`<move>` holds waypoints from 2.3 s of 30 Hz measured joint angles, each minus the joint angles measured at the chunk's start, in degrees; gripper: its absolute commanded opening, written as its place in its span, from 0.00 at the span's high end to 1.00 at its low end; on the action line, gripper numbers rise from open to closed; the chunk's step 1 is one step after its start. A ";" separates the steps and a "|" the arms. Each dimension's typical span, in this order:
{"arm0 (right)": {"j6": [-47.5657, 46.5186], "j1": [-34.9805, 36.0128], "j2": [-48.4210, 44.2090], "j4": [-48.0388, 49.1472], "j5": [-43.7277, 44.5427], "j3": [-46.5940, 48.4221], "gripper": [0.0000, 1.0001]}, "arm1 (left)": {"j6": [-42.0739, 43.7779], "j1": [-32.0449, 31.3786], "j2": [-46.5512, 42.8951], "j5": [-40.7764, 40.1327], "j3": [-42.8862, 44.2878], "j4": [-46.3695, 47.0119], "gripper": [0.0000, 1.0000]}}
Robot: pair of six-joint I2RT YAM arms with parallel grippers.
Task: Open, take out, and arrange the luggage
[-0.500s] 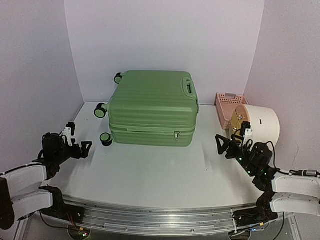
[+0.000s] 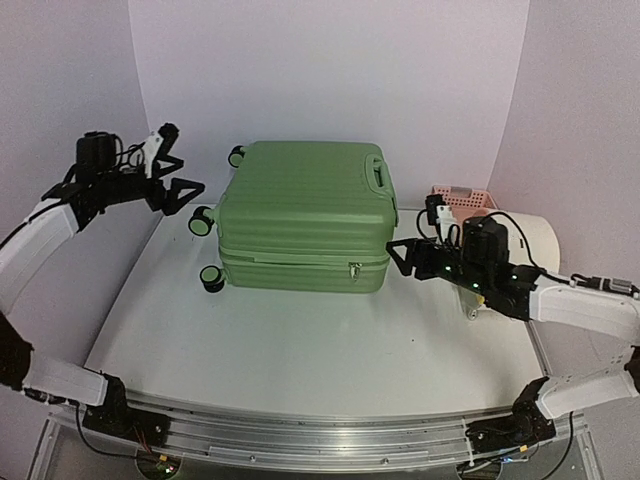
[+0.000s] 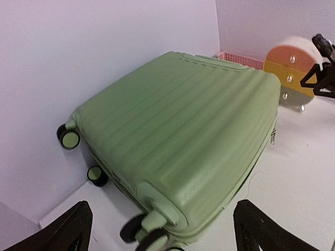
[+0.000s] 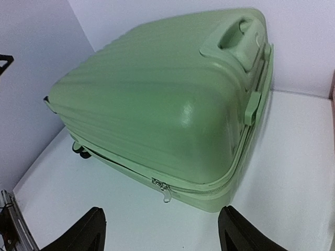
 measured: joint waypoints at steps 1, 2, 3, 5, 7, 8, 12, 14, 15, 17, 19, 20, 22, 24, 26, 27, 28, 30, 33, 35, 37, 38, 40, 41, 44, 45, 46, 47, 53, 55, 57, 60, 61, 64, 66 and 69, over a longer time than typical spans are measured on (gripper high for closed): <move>0.96 0.72 1.81 -1.25 1.36 1.27 0.27 | 2.29 -1.97 2.95 -1.64 3.19 -1.70 0.06; 2.32 1.62 4.28 -2.91 3.15 2.99 0.29 | 3.72 -3.85 4.92 -2.78 5.27 -3.06 0.05; 3.80 2.58 7.10 -4.52 5.29 4.94 0.31 | 7.02 -7.87 8.83 -5.44 8.92 -5.66 0.05; 6.64 4.74 12.41 -7.04 9.44 8.20 0.32 | 11.41 -13.46 13.38 -8.68 12.17 -8.96 0.05; 9.73 7.93 16.70 -8.87 15.02 10.05 0.35 | 14.56 -17.68 16.63 -11.58 14.25 -11.67 0.05; 11.13 9.75 18.43 -9.66 17.62 10.43 0.37 | 15.98 -19.17 17.94 -12.90 14.88 -12.24 0.05; 15.26 13.77 22.95 -10.54 22.58 10.97 0.43 | 20.37 -21.70 20.96 -17.46 15.69 -12.44 0.05; 16.13 13.94 25.16 -10.49 23.39 11.80 0.47 | 21.62 -21.92 21.84 -18.23 15.69 -12.39 0.06; 16.55 13.88 26.56 -10.38 23.91 12.63 0.48 | 22.53 -21.97 22.56 -18.69 15.93 -12.41 0.06; 16.94 13.86 28.46 -9.79 24.70 13.57 0.50 | 23.39 -21.97 23.61 -19.28 16.35 -12.31 0.07; 17.05 13.81 29.51 -9.14 25.51 13.86 0.51 | 24.02 -21.97 24.15 -19.67 16.37 -11.91 0.08; 16.98 13.81 30.16 -8.66 25.86 13.99 0.52 | 24.24 -21.97 24.50 -19.80 16.37 -11.85 0.08; 16.37 13.81 32.22 -7.63 26.56 14.80 0.53 | 24.59 -21.97 25.57 -20.68 16.37 -11.72 0.08; 15.96 13.81 33.51 -7.26 26.93 15.47 0.55 | 24.81 -21.97 26.03 -20.87 16.37 -11.30 0.08; 15.69 13.79 35.12 -6.64 27.65 16.33 0.57 | 25.20 -21.97 26.38 -21.03 16.37 -10.93 0.08; 15.61 13.79 35.36 -6.56 27.78 16.41 0.58 | 25.22 -21.97 26.38 -21.03 16.37 -10.84 0.08; 15.67 13.66 35.82 -6.36 28.35 16.70 0.58 | 25.33 -21.97 26.38 -21.03 16.37 -10.78 0.08; 15.65 13.46 36.44 -6.10 28.85 17.33 0.59 | 25.42 -21.97 26.38 -21.03 16.37 -10.73 0.08; 15.61 13.20 37.22 -5.66 29.42 18.47 0.60 | 25.44 -21.97 26.38 -21.00 16.37 -10.73 0.08; 15.43 13.22 37.48 -5.55 29.88 18.97 0.61 | 25.44 -21.97 26.38 -21.00 16.37 -10.71 0.08; 15.19 13.22 37.62 -5.31 30.08 19.21 0.63 | 25.44 -21.97 26.38 -21.00 16.37 -10.71 0.08; 15.13 13.20 37.64 -5.29 30.16 19.28 0.65 | 25.44 -21.97 26.38 -21.00 16.37 -10.71 0.08; 14.99 13.16 37.64 -5.27 30.18 19.30 0.69 | 25.42 -21.97 26.38 -21.00 16.37 -10.71 0.08; 14.91 13.14 37.64 -5.27 30.21 19.30 0.71 | 25.42 -21.97 26.38 -21.00 16.37 -10.69 0.08; 14.49 12.81 37.64 -5.27 30.01 19.30 0.79 | 25.42 -21.97 26.38 -20.98 16.37 -10.71 0.08; 14.32 12.70 37.64 -5.27 29.99 19.30 0.80 | 25.42 -21.97 26.38 -20.98 16.37 -10.71 0.08; 14.16 12.59 37.64 -5.27 29.90 19.30 0.81 | 25.42 -21.97 26.38 -20.96 16.37 -10.71 0.08; 13.94 12.31 37.64 -5.22 29.70 19.30 0.83 | 25.42 -21.97 26.38 -20.96 16.37 -10.71 0.08; 12.61 10.86 37.64 -4.96 28.63 19.32 0.95 | 25.42 -21.97 26.38 -20.81 16.35 -10.73 0.08; 12.46 10.56 37.64 -4.59 27.96 19.32 1.00 | 25.42 -21.97 26.38 -20.63 16.33 -10.73 0.08; 12.13 10.40 37.64 -4.42 27.52 19.32 1.00 | 25.44 -21.97 26.38 -20.61 16.28 -10.73 0.08; 11.89 10.34 37.64 -4.39 27.39 19.32 1.00 | 25.46 -21.97 26.38 -20.63 16.26 -10.75 0.07; 11.87 10.29 37.62 -4.42 27.28 19.32 1.00 | 25.46 -21.97 26.38 -20.63 16.26 -10.88 0.07; 11.43 9.92 37.16 -4.28 26.16 18.91 1.00 | 25.88 -21.97 26.38 -20.22 17.03 -13.05 0.01; 10.71 9.35 36.48 -4.17 24.11 18.36 1.00 | 26.49 -21.44 26.49 -18.88 19.89 -17.90 0.00; 9.51 8.17 35.39 -4.22 20.46 17.62 1.00 | 27.67 -19.21 27.26 -15.56 26.97 -27.17 0.00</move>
